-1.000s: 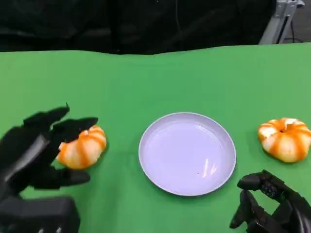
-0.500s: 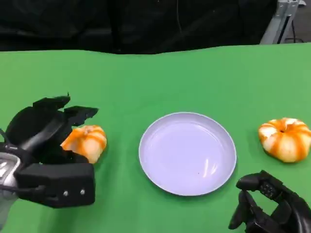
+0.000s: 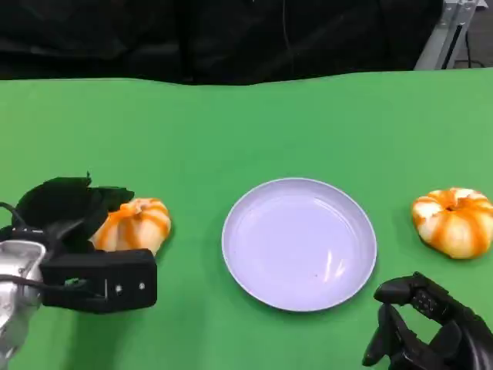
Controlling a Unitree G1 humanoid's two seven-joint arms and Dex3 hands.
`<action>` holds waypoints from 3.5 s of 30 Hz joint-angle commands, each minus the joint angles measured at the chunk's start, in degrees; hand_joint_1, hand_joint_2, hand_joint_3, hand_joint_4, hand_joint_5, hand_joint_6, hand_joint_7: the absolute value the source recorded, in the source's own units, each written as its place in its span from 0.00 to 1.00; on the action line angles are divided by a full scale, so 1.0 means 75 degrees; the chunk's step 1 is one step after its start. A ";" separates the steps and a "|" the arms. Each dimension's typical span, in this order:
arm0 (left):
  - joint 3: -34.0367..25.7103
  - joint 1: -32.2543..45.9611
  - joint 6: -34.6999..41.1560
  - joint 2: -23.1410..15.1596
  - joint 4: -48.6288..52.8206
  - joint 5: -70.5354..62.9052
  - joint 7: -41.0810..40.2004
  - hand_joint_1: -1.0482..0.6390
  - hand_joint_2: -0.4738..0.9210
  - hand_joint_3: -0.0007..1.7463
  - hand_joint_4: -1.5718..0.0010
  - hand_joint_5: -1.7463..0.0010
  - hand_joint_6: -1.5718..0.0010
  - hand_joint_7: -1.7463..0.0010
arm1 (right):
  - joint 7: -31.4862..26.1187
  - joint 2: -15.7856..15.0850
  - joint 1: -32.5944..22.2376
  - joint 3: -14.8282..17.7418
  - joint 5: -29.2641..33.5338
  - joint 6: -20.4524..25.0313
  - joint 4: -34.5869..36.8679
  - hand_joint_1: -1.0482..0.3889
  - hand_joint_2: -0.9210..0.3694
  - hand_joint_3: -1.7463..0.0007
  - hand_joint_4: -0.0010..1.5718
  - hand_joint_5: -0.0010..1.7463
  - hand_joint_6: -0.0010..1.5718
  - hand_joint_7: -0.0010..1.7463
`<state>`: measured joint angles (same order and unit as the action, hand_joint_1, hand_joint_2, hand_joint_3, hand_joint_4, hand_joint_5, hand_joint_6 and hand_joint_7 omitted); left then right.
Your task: Grasp the bread from the table and place it into the plate.
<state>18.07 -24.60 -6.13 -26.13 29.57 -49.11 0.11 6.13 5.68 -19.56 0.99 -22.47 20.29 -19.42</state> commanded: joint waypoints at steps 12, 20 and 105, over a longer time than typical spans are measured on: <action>0.0631 -0.0805 0.0091 0.0371 0.1482 0.0270 -0.0445 0.03 1.00 0.10 0.84 0.99 0.73 1.00 | -0.0028 -0.0045 -0.0076 -0.0071 0.0026 -0.0074 -0.0108 0.60 0.31 0.37 0.59 0.91 0.53 0.79; 0.0852 -0.0861 0.0223 0.0556 0.1549 0.0393 -0.0422 0.03 1.00 0.10 0.84 1.00 0.73 1.00 | -0.0086 -0.0039 -0.0090 -0.0088 0.0005 -0.0023 -0.0160 0.60 0.30 0.37 0.59 0.90 0.53 0.79; 0.1574 -0.0758 -0.1978 0.2887 0.0873 0.0944 -0.2501 0.60 0.90 0.28 0.58 0.00 0.58 0.06 | -0.0051 -0.0040 -0.0170 -0.0118 -0.0047 -0.0154 -0.0205 0.61 0.31 0.36 0.59 0.90 0.53 0.79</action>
<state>29.45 -29.16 -20.15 -4.54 33.83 -42.15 -17.80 5.40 5.82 -20.60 -0.39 -22.58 19.93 -20.84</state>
